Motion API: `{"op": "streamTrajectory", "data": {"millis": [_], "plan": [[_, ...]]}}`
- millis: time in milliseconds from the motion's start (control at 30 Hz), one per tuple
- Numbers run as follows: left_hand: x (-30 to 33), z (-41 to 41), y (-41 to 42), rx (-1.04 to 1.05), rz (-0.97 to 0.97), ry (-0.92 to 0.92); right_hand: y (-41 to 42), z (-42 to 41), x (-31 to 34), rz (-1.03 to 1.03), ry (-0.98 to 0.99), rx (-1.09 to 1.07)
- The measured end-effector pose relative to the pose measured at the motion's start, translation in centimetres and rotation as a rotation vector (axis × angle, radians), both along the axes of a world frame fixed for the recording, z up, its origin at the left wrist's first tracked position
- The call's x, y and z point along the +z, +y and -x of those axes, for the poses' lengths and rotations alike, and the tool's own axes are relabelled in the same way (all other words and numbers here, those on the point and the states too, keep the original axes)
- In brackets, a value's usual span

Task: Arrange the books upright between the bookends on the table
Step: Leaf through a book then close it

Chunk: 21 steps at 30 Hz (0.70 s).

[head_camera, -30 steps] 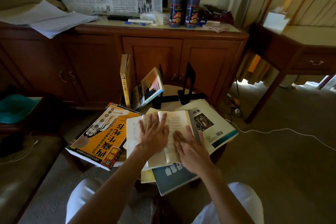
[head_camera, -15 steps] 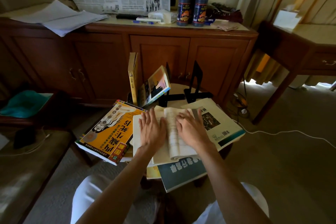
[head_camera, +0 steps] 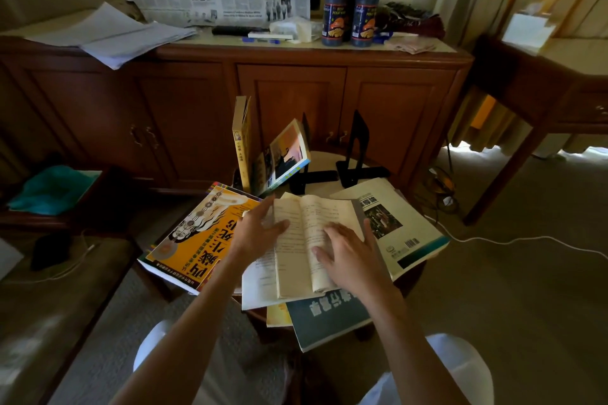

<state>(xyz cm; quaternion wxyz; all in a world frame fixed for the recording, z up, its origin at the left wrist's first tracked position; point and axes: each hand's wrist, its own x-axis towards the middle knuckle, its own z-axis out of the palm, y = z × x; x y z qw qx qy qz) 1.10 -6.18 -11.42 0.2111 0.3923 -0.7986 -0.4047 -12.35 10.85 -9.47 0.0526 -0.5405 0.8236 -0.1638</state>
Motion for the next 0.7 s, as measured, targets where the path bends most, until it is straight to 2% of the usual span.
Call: {"op": "streamTrajectory", "data": {"millis": [200,267,500,600,700], "plan": [[-0.4,0.1,0.2,0.009,0.034,0.063,-0.3,0.0,-0.3,0.02,-0.123,-0.052],[-0.5,0.1,-0.5,-0.045,0.066,0.06,-0.1,0.2,-0.3,0.028,-0.167,-0.054],[-0.7,0.1,-0.7,-0.024,0.168,-0.163,0.0,0.0,-0.8,0.027,-0.2,-0.043],[-0.1,1.3,0.3,-0.011,0.199,-0.295,0.0,-0.5,0.0,0.109,-0.38,-0.053],[0.1,2.8,1.5,-0.044,0.327,-0.424,0.0,-0.2,0.1,0.151,-0.435,-0.075]]}}
